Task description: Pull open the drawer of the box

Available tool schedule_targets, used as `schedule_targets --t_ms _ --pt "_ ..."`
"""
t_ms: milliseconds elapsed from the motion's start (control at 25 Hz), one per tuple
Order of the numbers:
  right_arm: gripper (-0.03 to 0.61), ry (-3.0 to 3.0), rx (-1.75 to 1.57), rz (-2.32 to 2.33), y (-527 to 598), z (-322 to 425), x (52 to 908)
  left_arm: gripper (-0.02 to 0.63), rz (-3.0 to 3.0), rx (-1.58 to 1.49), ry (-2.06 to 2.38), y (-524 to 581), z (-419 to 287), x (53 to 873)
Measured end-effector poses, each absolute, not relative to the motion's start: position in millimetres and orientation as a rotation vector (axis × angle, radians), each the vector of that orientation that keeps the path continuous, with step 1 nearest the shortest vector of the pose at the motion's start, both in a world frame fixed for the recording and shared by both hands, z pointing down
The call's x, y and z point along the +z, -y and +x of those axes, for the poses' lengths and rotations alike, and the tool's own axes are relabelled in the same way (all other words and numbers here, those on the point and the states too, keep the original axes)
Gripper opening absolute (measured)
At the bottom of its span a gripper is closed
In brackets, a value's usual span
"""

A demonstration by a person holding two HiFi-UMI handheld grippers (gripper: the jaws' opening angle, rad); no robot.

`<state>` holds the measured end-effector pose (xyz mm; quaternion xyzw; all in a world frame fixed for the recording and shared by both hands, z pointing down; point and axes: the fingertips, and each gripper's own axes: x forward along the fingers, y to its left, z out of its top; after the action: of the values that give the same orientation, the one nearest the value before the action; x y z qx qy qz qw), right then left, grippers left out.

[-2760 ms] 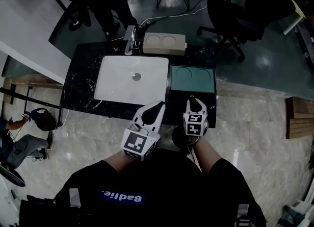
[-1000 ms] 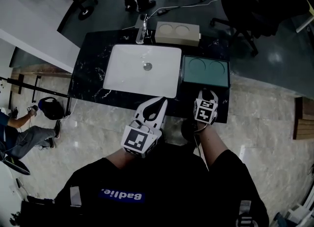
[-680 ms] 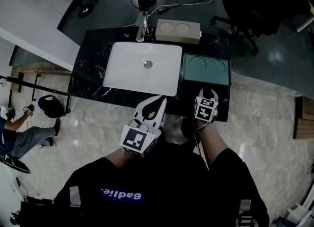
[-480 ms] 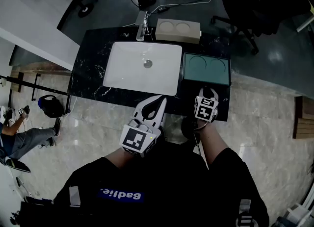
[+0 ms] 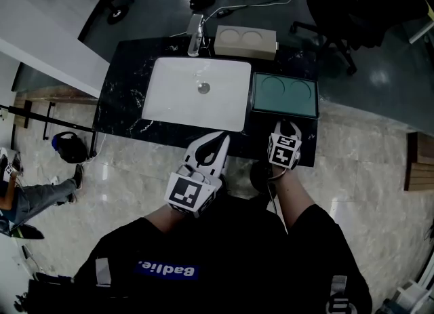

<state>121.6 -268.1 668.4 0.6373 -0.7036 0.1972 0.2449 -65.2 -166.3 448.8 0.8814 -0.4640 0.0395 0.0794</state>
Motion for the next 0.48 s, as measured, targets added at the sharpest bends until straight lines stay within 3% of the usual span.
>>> schedule_targets --t_ms 480 --pt "0.067 1.917 0.533 1.739 254.3 121.0 667.9 -0.012 2.659 0.087 1.363 161.5 -62.4 443.5"
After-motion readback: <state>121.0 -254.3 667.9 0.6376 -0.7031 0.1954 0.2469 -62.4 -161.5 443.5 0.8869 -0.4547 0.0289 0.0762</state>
